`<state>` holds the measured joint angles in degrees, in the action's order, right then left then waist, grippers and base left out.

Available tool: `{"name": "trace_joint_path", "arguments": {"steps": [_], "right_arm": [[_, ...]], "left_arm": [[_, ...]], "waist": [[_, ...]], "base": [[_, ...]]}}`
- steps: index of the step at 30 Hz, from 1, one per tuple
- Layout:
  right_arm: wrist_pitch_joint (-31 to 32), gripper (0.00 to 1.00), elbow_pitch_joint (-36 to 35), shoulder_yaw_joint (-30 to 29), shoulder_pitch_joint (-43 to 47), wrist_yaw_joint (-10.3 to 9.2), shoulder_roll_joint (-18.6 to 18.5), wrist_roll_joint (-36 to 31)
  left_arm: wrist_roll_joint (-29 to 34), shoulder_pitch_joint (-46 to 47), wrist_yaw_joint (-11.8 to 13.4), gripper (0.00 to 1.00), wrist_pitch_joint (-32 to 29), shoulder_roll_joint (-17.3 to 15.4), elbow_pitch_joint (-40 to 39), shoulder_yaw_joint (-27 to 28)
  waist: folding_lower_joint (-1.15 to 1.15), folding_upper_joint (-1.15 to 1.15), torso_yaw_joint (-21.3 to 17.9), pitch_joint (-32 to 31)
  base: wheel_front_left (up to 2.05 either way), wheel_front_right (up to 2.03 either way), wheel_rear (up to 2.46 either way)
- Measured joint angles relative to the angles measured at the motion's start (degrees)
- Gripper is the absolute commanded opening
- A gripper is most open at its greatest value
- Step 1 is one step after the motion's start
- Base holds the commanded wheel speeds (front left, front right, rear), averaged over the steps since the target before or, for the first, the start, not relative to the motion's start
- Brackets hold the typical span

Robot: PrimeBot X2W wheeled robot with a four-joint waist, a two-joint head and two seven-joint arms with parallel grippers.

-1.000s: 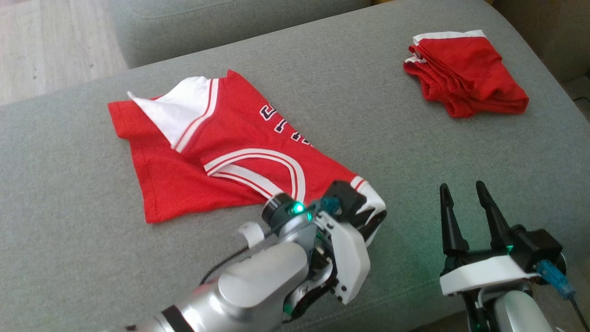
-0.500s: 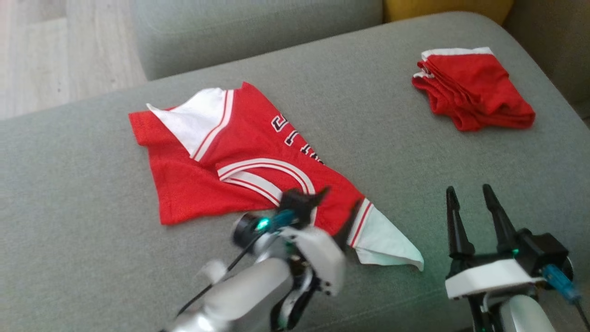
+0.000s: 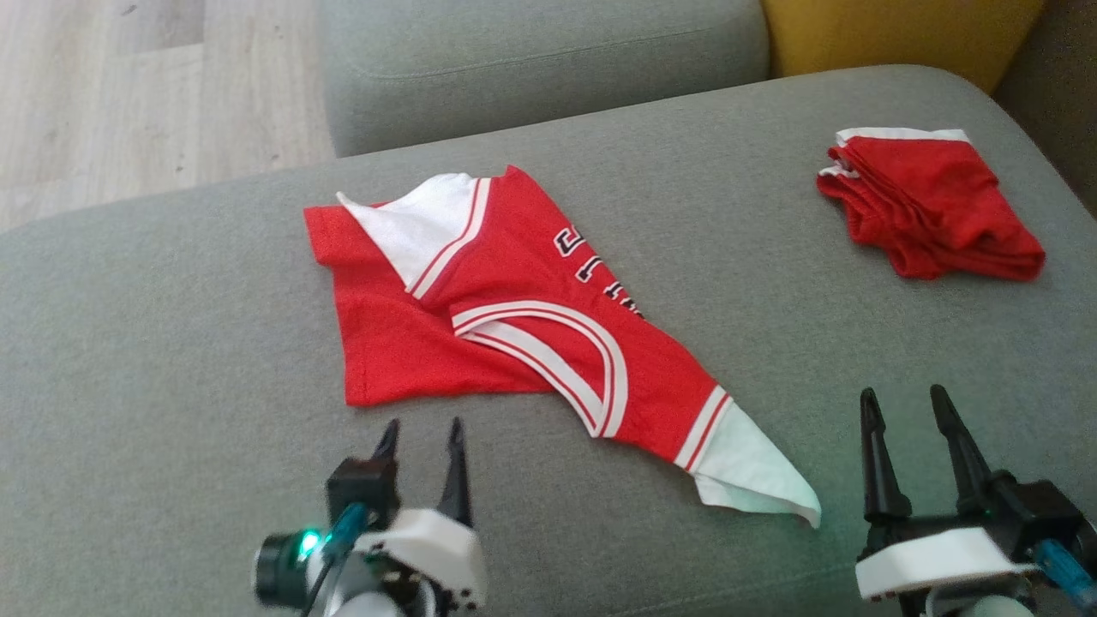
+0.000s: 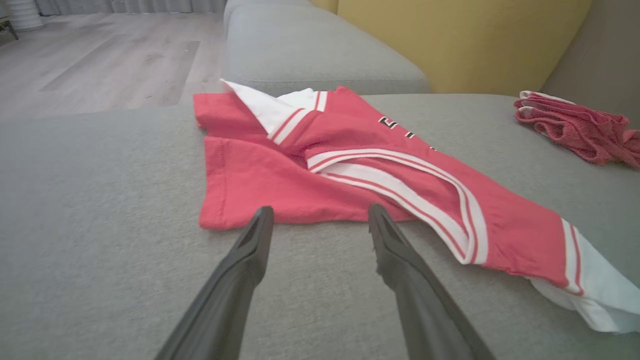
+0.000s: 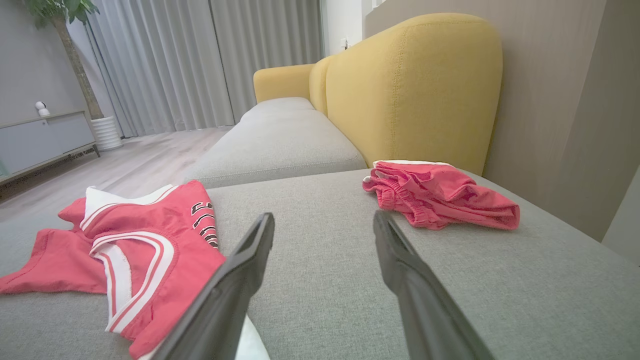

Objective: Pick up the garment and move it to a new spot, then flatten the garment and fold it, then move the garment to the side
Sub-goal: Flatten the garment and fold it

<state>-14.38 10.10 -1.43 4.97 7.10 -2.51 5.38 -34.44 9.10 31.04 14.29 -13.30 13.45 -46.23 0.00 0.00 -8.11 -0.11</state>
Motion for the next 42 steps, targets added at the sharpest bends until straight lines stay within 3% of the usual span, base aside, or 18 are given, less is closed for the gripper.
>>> {"name": "trace_joint_path", "arguments": {"steps": [5, 11, 15, 23, 28, 36, 37, 38, 39, 40, 42], "right_arm": [[0.0, 1.0, -0.4, -0.2, 0.7, 0.0, 0.0, -0.5], [0.0, 1.0, -0.5, 0.1, 0.6, 0.0, 0.0, -0.8], [0.0, 1.0, -0.6, 0.9, 0.5, 0.0, 0.0, -0.8], [0.0, 1.0, -1.1, 3.0, -2.5, 0.0, 0.0, -0.8], [0.0, 1.0, -1.1, 3.6, -5.3, 0.0, 0.0, -0.3], [0.0, 1.0, -1.1, 3.2, -5.8, 0.0, 0.0, 0.4], [0.0, 1.0, -1.1, 3.1, -5.8, 0.0, 0.0, 0.7], [0.0, 1.0, -1.1, 3.1, -5.8, 0.0, 0.0, 0.8], [0.0, 1.0, -1.1, 3.2, -5.8, 0.0, 0.0, 0.8], [0.0, 1.0, -1.1, 3.2, -5.8, 0.0, 0.0, 0.8], [0.0, 1.0, -1.0, 3.1, -5.8, 0.0, 0.0, 0.9]], "left_arm": [[3.2, -4.0, -0.5, 1.0, 0.0, -0.3, -1.5, 4.4], [5.4, -5.2, -3.7, 1.0, 0.0, 0.6, -0.5, 8.7], [5.2, -3.0, -5.1, 1.0, -0.1, 2.0, 6.4, 9.9], [4.8, 15.3, -6.4, 1.0, -4.1, 5.0, 21.9, 11.6], [4.0, 20.6, -7.0, 1.0, -6.2, 5.1, 30.7, 12.8], [1.8, 22.9, -9.6, 1.0, -6.2, 5.5, 35.4, 13.9], [1.4, 23.0, -10.6, 0.53, -6.5, 5.7, 35.4, 13.9], [1.0, 23.0, -11.7, 0.28, -6.5, 5.7, 35.4, 13.9], [0.9, 23.0, -12.7, 0.28, -6.5, 5.9, 35.4, 13.8], [0.9, 23.0, -13.4, 0.0, -6.5, 6.2, 35.3, 13.5], [0.9, 22.9, -15.5, 0.0, -7.0, 7.3, 35.1, 12.1]], "waist": [[0.0, 0.0, 1.1, 0.0], [0.0, 0.0, 1.6, 0.3], [0.0, 0.0, 1.3, 1.5], [0.0, 0.0, -0.2, 6.7], [0.0, 0.0, -1.7, 10.2], [0.0, 0.0, -2.6, 12.9], [0.0, 0.0, -2.4, 13.0], [0.0, 0.0, -2.3, 13.0], [0.0, 0.0, -2.1, 13.1], [0.0, 0.0, -1.9, 13.0], [0.0, 0.0, -1.2, 12.7]], "base": [[0.0, 0.0, 0.0], [0.0, 0.0, 0.0], [0.0, 0.0, 0.0], [0.0, 0.0, 0.0], [0.0, 0.0, 0.0], [0.0, 0.0, 0.0], [0.0, 0.0, 0.0], [0.0, 0.0, 0.0], [0.0, 0.0, 0.0], [0.0, 0.0, 0.0], [0.0, 0.0, 0.0]]}}
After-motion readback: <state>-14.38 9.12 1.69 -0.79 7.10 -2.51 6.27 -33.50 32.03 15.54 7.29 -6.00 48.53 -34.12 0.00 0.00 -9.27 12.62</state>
